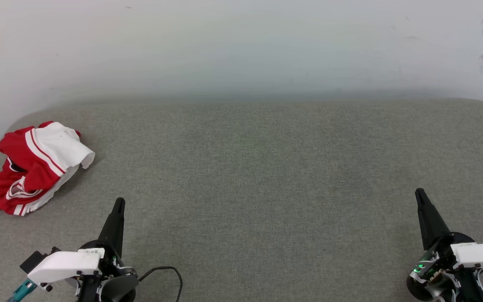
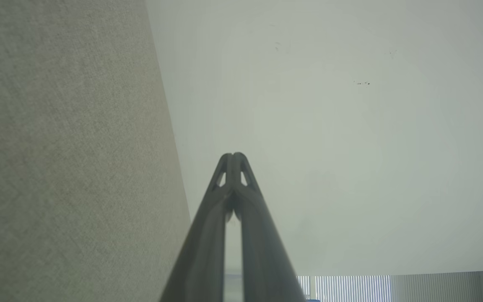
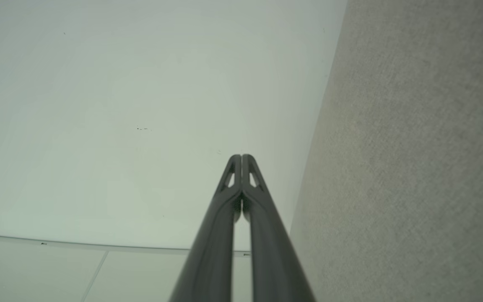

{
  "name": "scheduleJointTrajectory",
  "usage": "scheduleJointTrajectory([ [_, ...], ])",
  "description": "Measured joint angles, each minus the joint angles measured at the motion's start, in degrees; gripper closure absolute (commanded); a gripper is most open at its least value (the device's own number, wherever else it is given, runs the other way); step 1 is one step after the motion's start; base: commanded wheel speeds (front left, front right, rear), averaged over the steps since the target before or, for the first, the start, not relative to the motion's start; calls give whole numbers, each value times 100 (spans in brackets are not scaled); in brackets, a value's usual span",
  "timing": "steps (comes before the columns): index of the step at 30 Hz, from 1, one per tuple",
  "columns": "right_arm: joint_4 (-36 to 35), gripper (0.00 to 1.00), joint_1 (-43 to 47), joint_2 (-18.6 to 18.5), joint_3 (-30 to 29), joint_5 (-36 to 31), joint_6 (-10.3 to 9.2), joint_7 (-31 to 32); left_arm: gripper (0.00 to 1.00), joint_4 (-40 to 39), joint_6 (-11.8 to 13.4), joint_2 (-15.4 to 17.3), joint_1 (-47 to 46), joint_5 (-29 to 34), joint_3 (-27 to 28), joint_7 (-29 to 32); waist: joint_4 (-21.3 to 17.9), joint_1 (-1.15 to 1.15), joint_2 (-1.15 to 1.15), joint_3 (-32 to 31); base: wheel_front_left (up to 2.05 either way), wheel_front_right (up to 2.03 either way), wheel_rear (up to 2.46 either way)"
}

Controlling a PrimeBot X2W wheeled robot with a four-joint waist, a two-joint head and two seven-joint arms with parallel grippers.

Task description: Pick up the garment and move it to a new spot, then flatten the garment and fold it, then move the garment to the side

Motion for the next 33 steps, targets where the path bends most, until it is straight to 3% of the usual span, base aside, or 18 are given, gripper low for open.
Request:
scheduleJointTrajectory([
  [22, 0, 100, -1, 4, -4, -1, 0, 5, 100, 0, 0, 0, -1, 0, 0, 0, 0, 0, 0, 0, 0, 0, 0],
  [23, 0, 0, -1, 4, -4, -1, 0, 5, 0, 0, 0, 0, -1, 0, 0, 0, 0, 0, 0, 0, 0, 0, 0],
  [33, 250, 0, 276, 22, 25, -86, -1, -127, 0, 205, 2, -25, 260, 2, -46, -142, 0, 0, 0, 3, 0, 0, 0],
])
